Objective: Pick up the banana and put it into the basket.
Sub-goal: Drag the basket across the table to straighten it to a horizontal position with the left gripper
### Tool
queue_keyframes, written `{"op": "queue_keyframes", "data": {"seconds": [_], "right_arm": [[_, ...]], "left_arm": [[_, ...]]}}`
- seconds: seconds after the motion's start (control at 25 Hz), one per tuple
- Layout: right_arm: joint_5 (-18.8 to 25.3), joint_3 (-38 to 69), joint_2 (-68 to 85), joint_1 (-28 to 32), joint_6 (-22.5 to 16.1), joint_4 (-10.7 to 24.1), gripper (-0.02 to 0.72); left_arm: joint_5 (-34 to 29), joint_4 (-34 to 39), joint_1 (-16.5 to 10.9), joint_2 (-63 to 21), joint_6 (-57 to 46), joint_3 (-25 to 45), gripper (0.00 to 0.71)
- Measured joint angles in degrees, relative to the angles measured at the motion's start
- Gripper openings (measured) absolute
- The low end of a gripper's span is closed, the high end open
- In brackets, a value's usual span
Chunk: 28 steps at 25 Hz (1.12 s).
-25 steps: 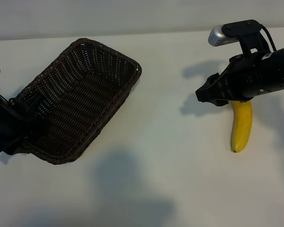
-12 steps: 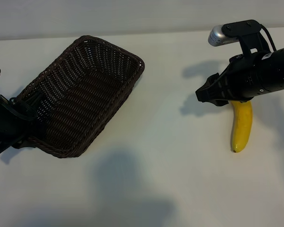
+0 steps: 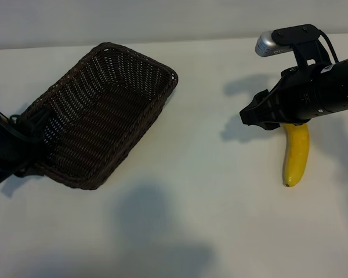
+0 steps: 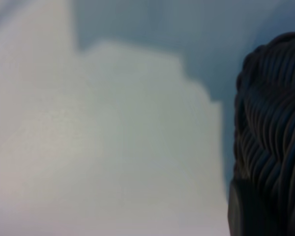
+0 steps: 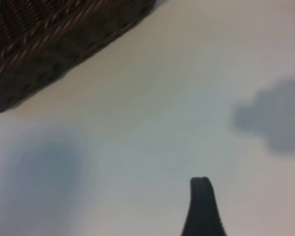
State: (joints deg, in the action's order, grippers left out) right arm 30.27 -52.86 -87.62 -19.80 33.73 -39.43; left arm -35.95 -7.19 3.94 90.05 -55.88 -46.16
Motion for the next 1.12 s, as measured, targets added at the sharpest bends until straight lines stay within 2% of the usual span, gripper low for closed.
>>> {"op": "queue_keyframes", "data": {"seconds": [0.32, 0.68, 0.96, 1.12], "right_arm": [[0.00, 0.00, 0.00, 0.00, 0.00, 0.00, 0.505], [0.00, 0.00, 0.00, 0.00, 0.00, 0.00, 0.505], [0.00, 0.00, 0.00, 0.00, 0.00, 0.00, 0.505], [0.00, 0.00, 0.00, 0.00, 0.00, 0.05, 0.505]], "left_arm": [[-4.18, 0.00, 0.00, -1.27, 6.44, -5.21, 0.161], [-5.24, -5.37, -0.22, -1.27, 27.90, -7.98, 0.160], [-8.83, -13.87, -5.26, -1.27, 46.23, -9.54, 0.160], [-12.42, -14.86, -6.29, -1.08, 53.30, -11.90, 0.160]]}}
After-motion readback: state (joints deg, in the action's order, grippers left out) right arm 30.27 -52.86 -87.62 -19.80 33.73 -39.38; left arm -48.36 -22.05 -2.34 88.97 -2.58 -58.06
